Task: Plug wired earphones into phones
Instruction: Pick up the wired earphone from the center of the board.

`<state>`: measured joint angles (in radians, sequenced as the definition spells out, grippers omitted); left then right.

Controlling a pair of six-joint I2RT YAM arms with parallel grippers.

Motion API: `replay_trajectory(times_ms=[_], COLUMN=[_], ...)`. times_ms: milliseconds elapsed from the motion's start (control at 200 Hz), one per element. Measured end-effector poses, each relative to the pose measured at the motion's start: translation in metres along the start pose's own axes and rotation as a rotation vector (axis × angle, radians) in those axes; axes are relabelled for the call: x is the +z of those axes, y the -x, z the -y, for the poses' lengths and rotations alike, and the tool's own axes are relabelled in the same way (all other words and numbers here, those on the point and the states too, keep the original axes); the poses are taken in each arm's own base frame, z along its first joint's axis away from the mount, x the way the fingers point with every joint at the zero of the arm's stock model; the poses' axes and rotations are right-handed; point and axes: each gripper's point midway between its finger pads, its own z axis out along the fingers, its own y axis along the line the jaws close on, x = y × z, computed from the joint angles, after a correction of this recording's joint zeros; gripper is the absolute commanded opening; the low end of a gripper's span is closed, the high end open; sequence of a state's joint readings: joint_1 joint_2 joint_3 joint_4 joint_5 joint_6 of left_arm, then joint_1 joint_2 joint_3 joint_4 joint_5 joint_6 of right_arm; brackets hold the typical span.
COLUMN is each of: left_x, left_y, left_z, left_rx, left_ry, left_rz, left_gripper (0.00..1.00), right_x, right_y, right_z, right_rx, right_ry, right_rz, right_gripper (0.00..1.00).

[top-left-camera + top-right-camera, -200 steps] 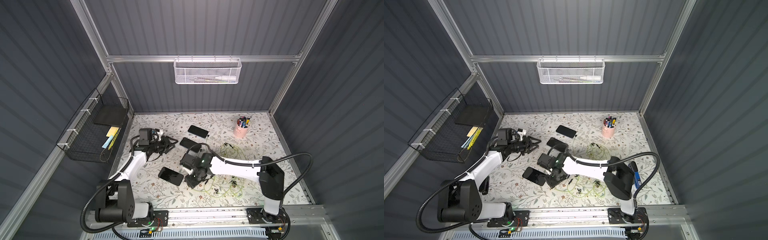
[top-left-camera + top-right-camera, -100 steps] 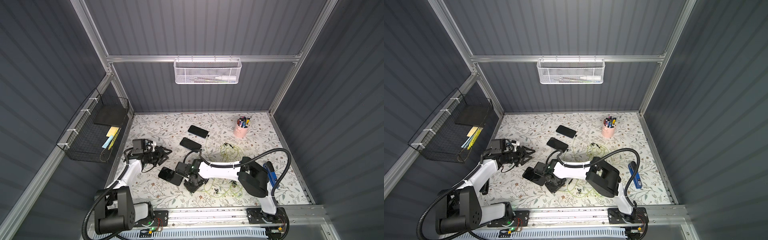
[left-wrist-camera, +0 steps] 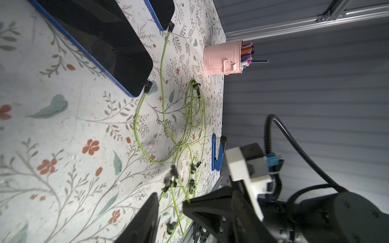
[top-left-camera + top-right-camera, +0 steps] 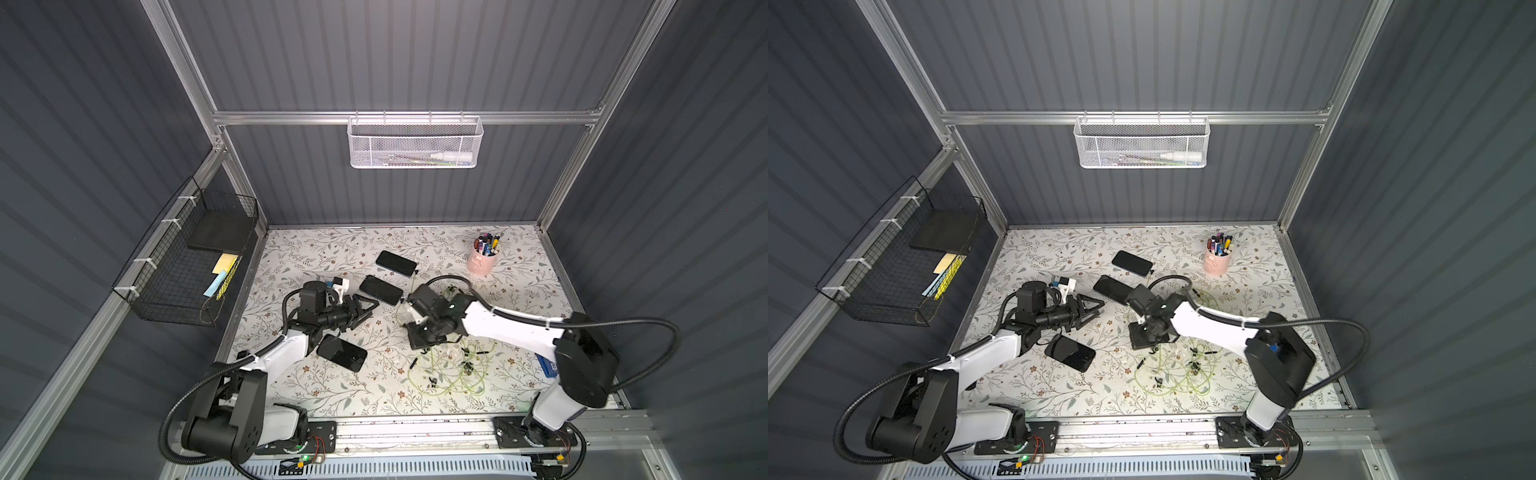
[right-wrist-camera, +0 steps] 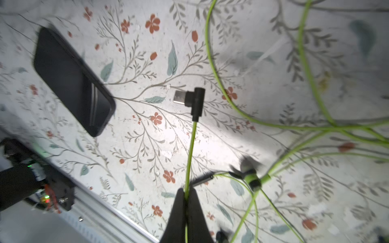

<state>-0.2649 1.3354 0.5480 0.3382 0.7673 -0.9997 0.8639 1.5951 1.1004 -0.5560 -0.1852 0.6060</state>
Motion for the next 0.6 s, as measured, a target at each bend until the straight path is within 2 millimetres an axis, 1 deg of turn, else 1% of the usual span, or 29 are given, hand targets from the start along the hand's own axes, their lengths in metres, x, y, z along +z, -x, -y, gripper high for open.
replay_trajectory(times_ms=[85, 175, 345, 460, 600], left_x=[0.011, 0.022, 0.037, 0.043, 0.048], left_y=[0.002, 0.002, -0.008, -0.017, -0.025], left_z=[0.001, 0.004, 0.012, 0.017, 0.026], left_rx=[-0.001, -0.002, 0.01, 0.021, 0.039], left_ry=[-0.026, -0.058, -0.103, -0.118, -0.133], left_rz=[-0.004, -0.011, -0.044, -0.073, -0.107], left_gripper=[0.6, 0.58, 0.49, 0.42, 0.37], right_x=[-0.024, -0.037, -0.041, -0.042, -0.044], right_y=[0.006, 0.007, 0.01, 0.014, 0.021], right_z=[-0.001, -0.003, -0.013, -0.019, -0.021], right_rx=[0.041, 0.071, 0.095, 0.103, 0.108], right_ry=[0.075, 0.146, 0.238, 0.281, 0.3], right_rz=[0.058, 0.083, 0.086, 0.097, 0.12], right_gripper=[0.0, 0.0, 0.0, 0.0, 0.0])
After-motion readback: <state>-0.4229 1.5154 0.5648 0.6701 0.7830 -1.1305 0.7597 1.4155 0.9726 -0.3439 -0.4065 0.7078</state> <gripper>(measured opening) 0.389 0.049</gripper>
